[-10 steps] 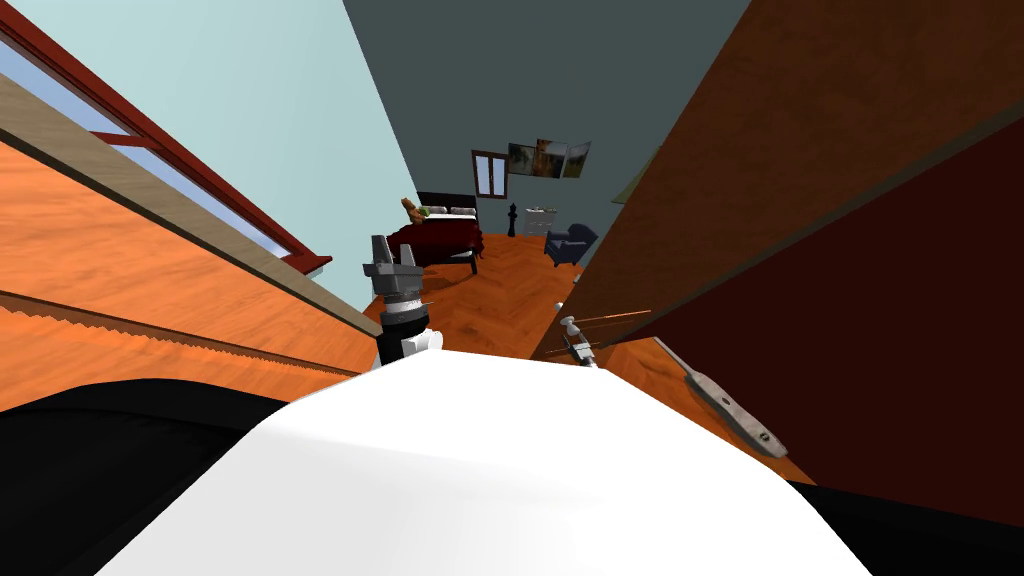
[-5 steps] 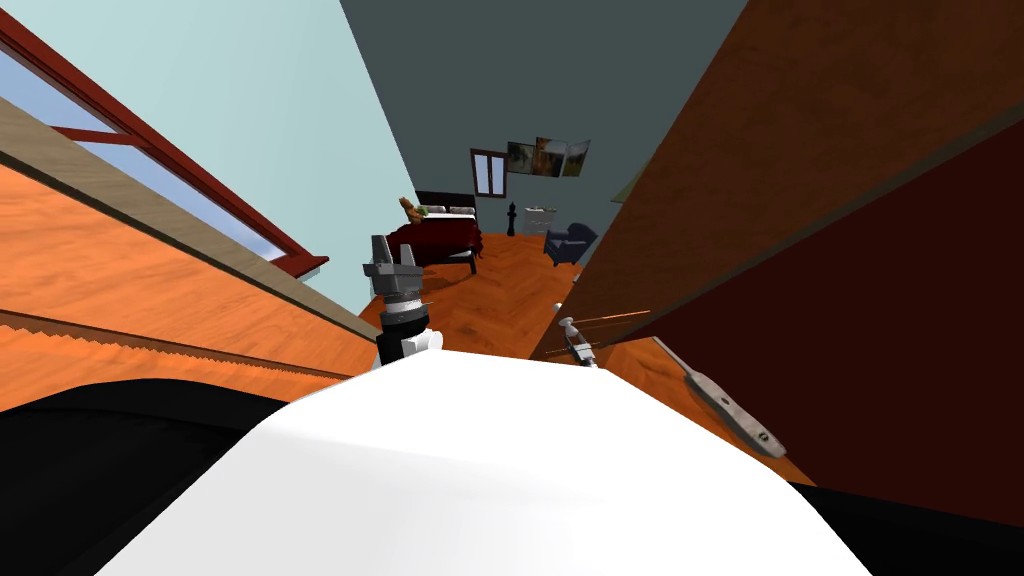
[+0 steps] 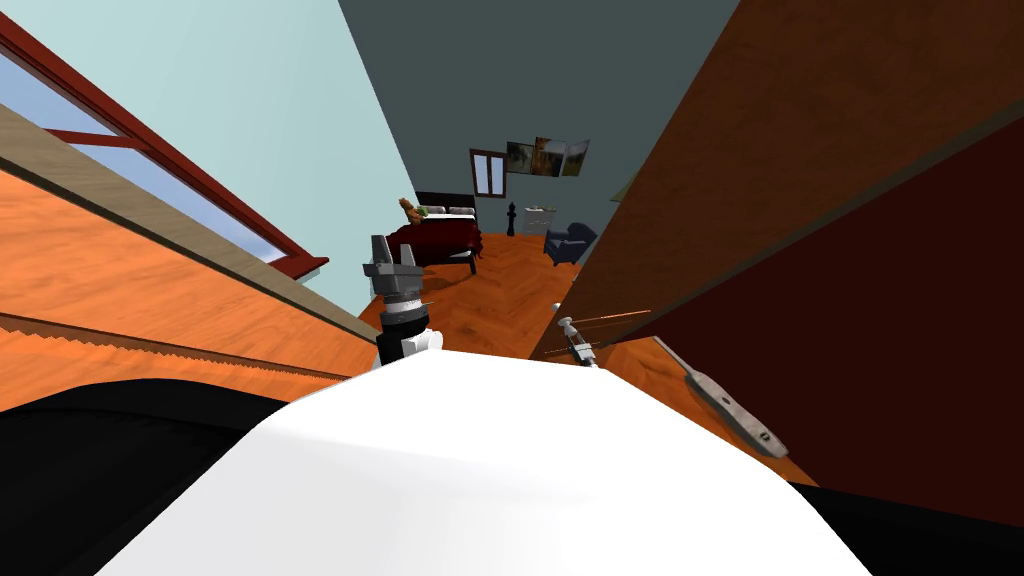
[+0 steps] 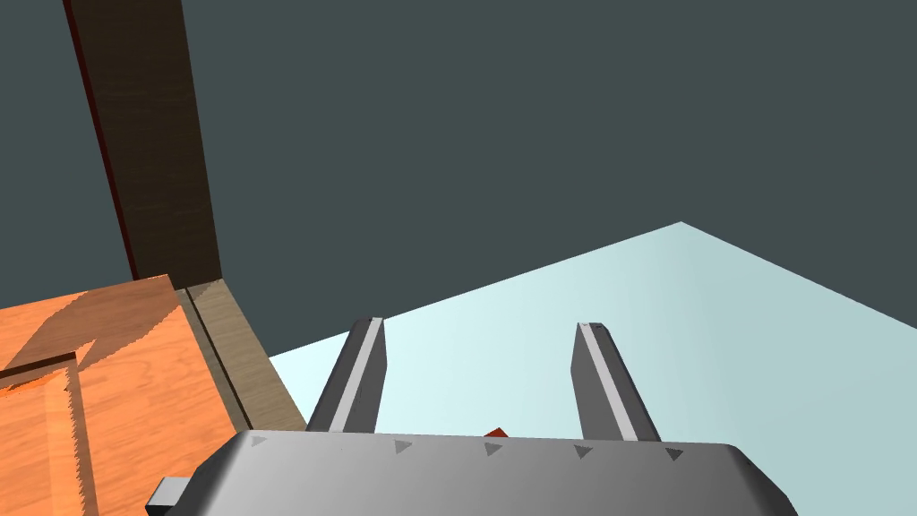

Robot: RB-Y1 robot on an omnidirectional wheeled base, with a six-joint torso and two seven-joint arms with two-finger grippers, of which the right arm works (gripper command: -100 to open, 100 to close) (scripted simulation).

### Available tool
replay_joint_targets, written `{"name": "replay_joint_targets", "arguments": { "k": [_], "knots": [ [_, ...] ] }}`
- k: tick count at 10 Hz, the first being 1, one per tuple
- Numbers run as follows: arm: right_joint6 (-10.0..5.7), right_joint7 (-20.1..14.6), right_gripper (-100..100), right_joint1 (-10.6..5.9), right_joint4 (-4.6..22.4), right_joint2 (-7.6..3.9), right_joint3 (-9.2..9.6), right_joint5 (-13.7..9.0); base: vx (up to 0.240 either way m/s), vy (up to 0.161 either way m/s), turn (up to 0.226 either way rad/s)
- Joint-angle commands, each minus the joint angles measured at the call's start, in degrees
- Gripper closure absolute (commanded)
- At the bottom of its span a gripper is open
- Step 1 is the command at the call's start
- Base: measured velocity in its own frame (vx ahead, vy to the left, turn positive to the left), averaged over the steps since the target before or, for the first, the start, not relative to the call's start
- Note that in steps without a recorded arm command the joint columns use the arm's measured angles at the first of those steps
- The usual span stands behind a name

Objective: Pull the door open

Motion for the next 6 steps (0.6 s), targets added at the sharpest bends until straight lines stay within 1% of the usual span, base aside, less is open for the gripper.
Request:
{"name": "replay_joint_targets", "arguments": {
  "k": [1,2,3,4,5,6],
  "knots": [
    [0.19,-1.7,100,-0.06,-0.1,-0.01,0.27,-0.8,-0.031,-0.005,0.037],
    [0.26,-2.3,100,-0.09,-0.1,-0.01,0.37,-1.1,-0.043,-0.006,0.053],
    [0.5,-4.3,100,-0.16,-0.1,-0.02,0.7,-2.0,-0.059,-0.001,0.103],
    [0.65,-5.6,100,-0.21,-0.2,-0.03,0.91,-2.6,-0.066,0.004,0.112],
    [-0.97,-3.5,-100,1.08,-0.5,-0.67,0.12,-1.2,-0.145,0.023,-0.027],
    [-1.68,-3.0,-100,1.6,-0.7,-1.09,-0.29,-0.8,-0.209,0.022,-0.082]
  ]
}}
